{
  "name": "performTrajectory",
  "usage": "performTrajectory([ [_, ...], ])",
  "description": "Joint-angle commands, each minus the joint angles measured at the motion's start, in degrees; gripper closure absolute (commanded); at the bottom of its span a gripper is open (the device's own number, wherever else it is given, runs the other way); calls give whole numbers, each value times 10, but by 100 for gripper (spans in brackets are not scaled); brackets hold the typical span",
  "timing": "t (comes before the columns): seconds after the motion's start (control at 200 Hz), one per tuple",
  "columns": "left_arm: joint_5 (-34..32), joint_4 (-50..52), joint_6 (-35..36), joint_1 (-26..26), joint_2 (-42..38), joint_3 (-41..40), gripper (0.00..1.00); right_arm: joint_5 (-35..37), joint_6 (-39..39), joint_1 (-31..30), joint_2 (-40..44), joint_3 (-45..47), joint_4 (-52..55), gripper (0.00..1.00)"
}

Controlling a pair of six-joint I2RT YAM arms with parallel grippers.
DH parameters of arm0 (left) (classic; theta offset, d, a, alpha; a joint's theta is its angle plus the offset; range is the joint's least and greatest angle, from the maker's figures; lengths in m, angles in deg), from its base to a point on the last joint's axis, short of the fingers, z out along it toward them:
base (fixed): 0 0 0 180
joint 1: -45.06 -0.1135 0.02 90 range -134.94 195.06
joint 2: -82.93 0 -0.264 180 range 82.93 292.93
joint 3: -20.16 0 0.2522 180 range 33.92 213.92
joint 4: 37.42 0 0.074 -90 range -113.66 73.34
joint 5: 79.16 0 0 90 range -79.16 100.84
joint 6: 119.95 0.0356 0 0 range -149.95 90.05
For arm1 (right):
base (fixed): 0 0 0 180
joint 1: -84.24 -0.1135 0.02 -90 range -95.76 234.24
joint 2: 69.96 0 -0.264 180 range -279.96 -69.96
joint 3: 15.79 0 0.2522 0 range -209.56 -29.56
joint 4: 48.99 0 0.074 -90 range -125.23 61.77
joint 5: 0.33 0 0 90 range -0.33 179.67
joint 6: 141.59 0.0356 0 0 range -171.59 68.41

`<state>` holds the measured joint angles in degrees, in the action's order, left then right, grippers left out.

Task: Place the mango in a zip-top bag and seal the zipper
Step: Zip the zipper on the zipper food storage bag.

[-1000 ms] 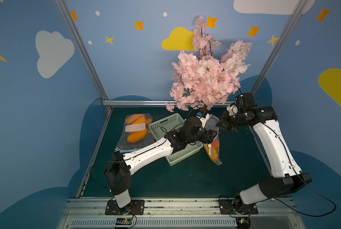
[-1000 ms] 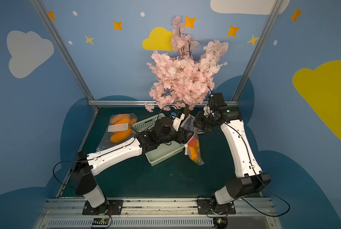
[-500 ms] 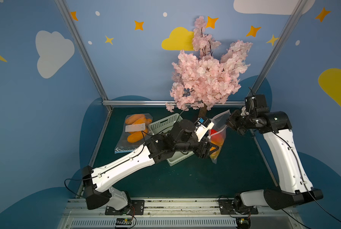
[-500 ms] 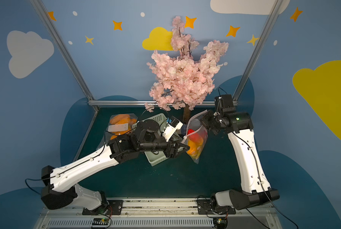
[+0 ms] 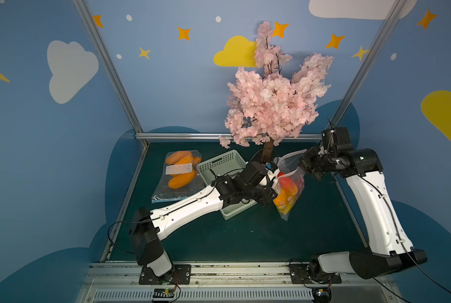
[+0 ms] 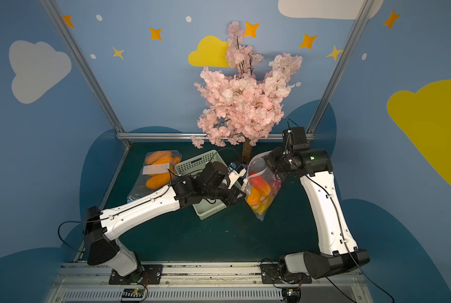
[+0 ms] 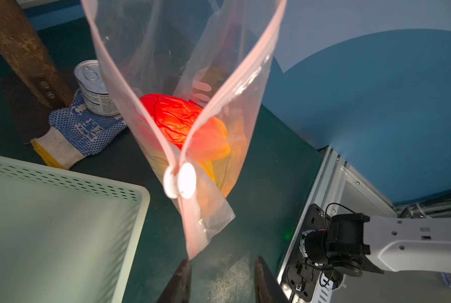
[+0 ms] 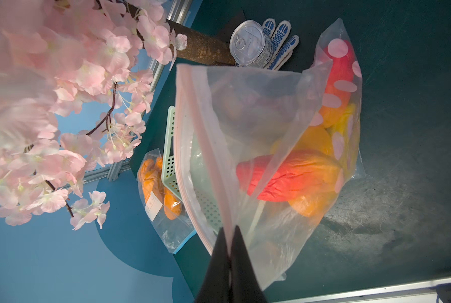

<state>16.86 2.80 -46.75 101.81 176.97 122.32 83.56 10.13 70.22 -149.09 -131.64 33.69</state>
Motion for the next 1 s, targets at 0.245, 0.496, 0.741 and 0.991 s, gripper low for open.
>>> performTrajectory([
  [0.245, 1, -15, -7, -26, -4, 18, 39, -13, 5, 7, 15, 2, -22, 100],
  [0.496, -4, -39, 15, -38, -55, -19, 32, -25, 0, 12, 11, 1, -27, 100],
  [0.741, 67, -33, 32, -60, -46, -41, 31, -32, 2, 13, 12, 10, -32, 100],
  [0.991, 140, -6, 40, -69, 26, 29, 49, -34, 5, 14, 17, 12, -32, 100],
])
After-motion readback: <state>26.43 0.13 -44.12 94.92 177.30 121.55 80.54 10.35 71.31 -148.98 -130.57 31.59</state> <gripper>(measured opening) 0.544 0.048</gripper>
